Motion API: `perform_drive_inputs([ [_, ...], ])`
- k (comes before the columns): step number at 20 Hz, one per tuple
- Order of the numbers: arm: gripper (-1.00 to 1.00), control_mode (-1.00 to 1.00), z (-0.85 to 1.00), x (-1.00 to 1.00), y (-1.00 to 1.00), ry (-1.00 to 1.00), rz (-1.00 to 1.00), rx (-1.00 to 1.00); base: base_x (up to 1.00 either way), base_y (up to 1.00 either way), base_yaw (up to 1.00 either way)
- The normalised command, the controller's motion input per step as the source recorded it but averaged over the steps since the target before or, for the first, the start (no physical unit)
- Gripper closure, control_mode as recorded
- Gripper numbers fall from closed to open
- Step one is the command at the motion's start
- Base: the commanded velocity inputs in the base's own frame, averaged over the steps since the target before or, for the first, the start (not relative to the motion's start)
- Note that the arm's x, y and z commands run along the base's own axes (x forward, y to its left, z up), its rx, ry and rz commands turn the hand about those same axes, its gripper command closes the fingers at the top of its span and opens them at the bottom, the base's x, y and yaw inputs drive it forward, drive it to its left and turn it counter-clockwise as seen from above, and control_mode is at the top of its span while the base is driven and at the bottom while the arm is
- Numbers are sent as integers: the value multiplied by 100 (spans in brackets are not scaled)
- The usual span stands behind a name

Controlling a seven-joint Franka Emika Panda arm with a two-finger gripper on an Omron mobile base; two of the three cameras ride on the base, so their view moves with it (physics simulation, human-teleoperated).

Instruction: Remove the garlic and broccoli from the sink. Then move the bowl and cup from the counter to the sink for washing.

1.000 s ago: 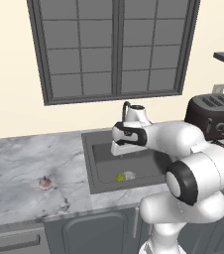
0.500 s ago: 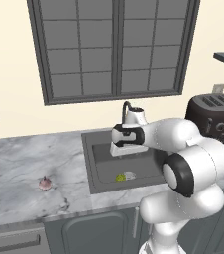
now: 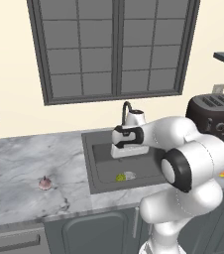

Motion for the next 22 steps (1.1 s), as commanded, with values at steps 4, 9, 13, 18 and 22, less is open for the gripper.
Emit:
perform_drive_inputs([
  [4,-100,-100,-15,4,-1,1,-1,0,0,0,0],
  [9,-100,-100,-16,7,-1,0,-1,0,0,0,0],
  [13,-100,-100,-17,9,0,0,-5,-4,0,0,0],
  [18,-100,-100,-13,5,0,0,-8,-5,0,0,0],
  [22,-100,-100,-13,2,0,1,-8,-2,0,0,0],
])
